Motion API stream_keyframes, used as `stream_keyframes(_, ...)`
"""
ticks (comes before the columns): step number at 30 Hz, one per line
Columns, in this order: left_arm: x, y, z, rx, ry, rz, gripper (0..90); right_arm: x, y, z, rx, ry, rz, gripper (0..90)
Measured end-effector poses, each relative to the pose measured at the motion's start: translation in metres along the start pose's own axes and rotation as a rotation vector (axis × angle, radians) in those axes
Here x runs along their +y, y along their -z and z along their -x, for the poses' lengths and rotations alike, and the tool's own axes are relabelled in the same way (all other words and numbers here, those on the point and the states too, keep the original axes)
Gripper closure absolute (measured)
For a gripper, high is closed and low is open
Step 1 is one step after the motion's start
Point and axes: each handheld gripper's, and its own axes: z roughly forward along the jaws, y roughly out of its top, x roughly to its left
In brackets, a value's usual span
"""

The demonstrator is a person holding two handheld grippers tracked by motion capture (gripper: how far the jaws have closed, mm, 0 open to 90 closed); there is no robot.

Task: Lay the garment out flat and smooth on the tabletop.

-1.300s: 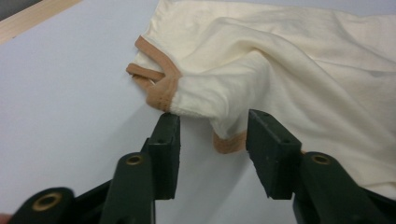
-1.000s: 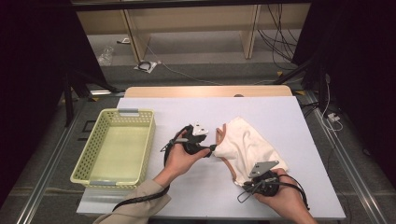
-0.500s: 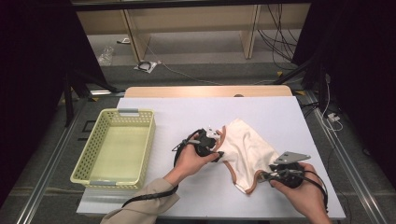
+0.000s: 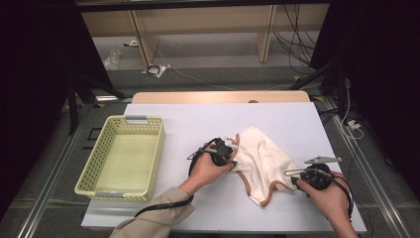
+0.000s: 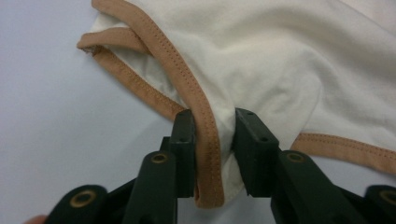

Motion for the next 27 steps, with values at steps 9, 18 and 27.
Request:
stream_keyframes(9,-0.001,0.005,0.001,-0.008,0.052,-0.029,85.0,0.007,-0.006,0.001,-0.013,0.008,0.003,89.4)
stream_keyframes(18,-0.009,0.028,0.007,0.003,0.039,0.008,85.3,0.018,-0.013,0.004,-0.035,0.027,0.013,90.0)
stream_keyframes(27,-0.031,0.056,0.012,0.016,0.053,0.018,85.1,0.041,-0.034,-0.005,-0.014,0.071,0.041,90.0)
